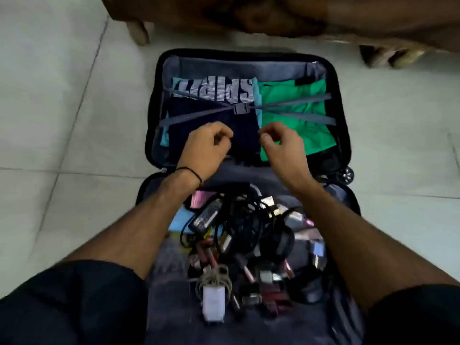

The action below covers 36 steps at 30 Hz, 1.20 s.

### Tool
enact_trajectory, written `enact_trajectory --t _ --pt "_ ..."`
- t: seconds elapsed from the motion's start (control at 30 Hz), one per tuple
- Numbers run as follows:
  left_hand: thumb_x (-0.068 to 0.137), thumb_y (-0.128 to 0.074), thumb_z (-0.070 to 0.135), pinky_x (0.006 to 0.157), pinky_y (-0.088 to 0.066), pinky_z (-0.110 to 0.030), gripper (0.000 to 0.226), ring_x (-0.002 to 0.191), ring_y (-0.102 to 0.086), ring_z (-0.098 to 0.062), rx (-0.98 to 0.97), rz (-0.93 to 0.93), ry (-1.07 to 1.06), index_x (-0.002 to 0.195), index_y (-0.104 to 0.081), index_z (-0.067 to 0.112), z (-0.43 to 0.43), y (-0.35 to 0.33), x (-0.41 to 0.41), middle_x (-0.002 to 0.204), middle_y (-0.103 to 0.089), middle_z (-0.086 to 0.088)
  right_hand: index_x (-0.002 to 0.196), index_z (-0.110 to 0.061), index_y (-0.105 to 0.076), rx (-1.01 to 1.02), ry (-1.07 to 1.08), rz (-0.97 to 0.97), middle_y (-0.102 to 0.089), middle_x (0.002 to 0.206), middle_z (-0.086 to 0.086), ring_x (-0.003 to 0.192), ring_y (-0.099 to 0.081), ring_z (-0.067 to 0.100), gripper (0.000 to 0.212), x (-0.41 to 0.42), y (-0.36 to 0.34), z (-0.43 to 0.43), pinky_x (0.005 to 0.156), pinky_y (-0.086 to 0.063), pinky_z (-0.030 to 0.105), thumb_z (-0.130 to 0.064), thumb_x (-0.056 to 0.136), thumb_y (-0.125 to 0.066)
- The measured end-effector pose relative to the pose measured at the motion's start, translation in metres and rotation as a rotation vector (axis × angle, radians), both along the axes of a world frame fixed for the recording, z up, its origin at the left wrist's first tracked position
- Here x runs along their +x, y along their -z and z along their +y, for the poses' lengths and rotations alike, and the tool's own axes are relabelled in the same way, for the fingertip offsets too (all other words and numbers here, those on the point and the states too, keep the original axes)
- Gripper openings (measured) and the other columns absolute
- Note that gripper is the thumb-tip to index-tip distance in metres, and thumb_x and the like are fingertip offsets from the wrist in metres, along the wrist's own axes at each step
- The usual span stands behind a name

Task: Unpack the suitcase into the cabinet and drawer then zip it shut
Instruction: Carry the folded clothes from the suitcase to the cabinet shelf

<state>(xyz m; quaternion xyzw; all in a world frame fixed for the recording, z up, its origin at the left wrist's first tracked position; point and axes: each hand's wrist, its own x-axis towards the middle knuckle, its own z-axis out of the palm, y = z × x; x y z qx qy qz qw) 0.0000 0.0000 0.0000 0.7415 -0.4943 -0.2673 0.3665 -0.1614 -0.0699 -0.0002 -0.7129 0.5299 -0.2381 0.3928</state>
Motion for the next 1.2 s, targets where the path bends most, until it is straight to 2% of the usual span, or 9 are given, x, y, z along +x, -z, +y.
enact_trajectory --t 0.07,0.2,0.33,0.4,0.5,0.63,0.8,1.0,1.2 --pt "0.091 -0.059 0.01 0.089 -0.052 -0.034 0.019 0.092 -0.062 -0.016 -0.015 -0.104 -0.024 0.107 -0.068 0.013 -0.026 0.023 0.011 0.105 -0.065 -0.002 0.107 -0.005 -0.069 -0.091 0.017 0.017 -0.07 0.103 0.006 0.095 -0.061 0.013 0.019 0.014 0.023 -0.026 0.081 -0.042 0.013 -0.009 0.092 -0.058" --pt "0.093 -0.059 0.018 0.101 -0.042 -0.042 0.038 0.119 -0.052 -0.028 0.014 -0.354 0.12 0.13 -0.054 0.011 -0.079 0.061 0.038 0.13 -0.055 -0.009 0.127 -0.006 -0.06 -0.247 -0.076 0.141 -0.062 0.129 0.014 0.123 -0.053 0.032 0.039 0.042 0.066 -0.079 0.105 -0.041 0.042 -0.018 0.091 -0.057" --pt "0.092 -0.061 0.034 0.106 -0.03 -0.04 0.065 0.133 -0.043 -0.027 0.171 -0.637 0.288 0.148 -0.033 0.018 -0.106 0.076 0.058 0.146 -0.046 -0.008 0.146 -0.02 -0.043 -0.273 -0.274 0.477 -0.047 0.149 0.006 0.139 -0.036 0.025 0.052 0.051 0.089 -0.108 0.111 -0.027 0.044 -0.027 0.096 -0.056" --pt "0.093 -0.059 0.039 0.107 -0.024 -0.04 0.068 0.134 -0.042 -0.025 0.218 -0.659 0.327 0.151 -0.028 0.024 -0.109 0.075 0.053 0.145 -0.049 -0.005 0.138 -0.027 -0.051 -0.235 -0.278 0.513 -0.054 0.143 0.003 0.136 -0.04 0.025 0.043 0.053 0.085 -0.11 0.111 -0.023 0.046 -0.032 0.096 -0.057" --pt "0.092 -0.059 0.04 0.099 -0.025 -0.04 0.046 0.123 -0.051 -0.025 0.133 -0.607 0.263 0.136 -0.047 0.029 -0.107 0.075 0.036 0.128 -0.062 -0.001 0.117 -0.027 -0.064 -0.176 -0.221 0.42 -0.065 0.124 0.003 0.128 -0.047 0.027 0.025 0.053 0.078 -0.104 0.107 -0.024 0.047 -0.037 0.096 -0.058" --pt "0.092 -0.06 0.037 0.087 -0.028 -0.035 0.019 0.103 -0.061 -0.024 -0.09 -0.542 0.2 0.108 -0.065 0.027 -0.098 0.083 0.025 0.1 -0.072 0.002 0.11 -0.027 -0.069 -0.207 -0.216 0.311 -0.069 0.109 0.0 0.118 -0.055 0.025 0.018 0.039 0.077 -0.095 0.101 -0.028 0.044 -0.033 0.095 -0.06" --pt "0.094 -0.058 0.02 0.087 -0.051 -0.044 0.01 0.076 -0.065 -0.014 -0.054 -0.118 0.259 0.085 -0.06 0.025 -0.103 0.082 0.043 0.071 -0.073 0.005 0.078 -0.028 -0.061 -0.105 -0.289 0.162 -0.069 0.075 -0.011 0.093 -0.063 0.015 0.016 0.032 0.079 -0.102 0.1 -0.039 0.056 -0.026 0.094 -0.058" --pt "0.096 -0.055 0.005 0.07 -0.051 -0.038 0.009 0.074 -0.06 -0.027 -0.004 0.1 0.266 0.101 -0.062 0.002 -0.103 0.08 0.037 0.076 -0.071 -0.007 0.07 -0.022 -0.056 -0.004 -0.27 0.188 -0.064 0.068 -0.01 0.079 -0.055 0.013 0.029 0.034 0.077 -0.098 0.098 -0.039 0.049 -0.024 0.099 -0.053" --pt "0.094 -0.058 0.002 0.058 -0.044 -0.02 0.011 0.063 -0.057 -0.016 -0.02 0.173 0.23 0.102 -0.064 -0.003 -0.1 0.075 0.035 0.06 -0.068 0.005 0.071 -0.023 -0.056 -0.005 -0.289 0.21 -0.064 0.069 -0.011 0.07 -0.051 0.008 0.029 0.035 0.072 -0.098 0.093 -0.041 0.046 -0.023 0.1 -0.053"
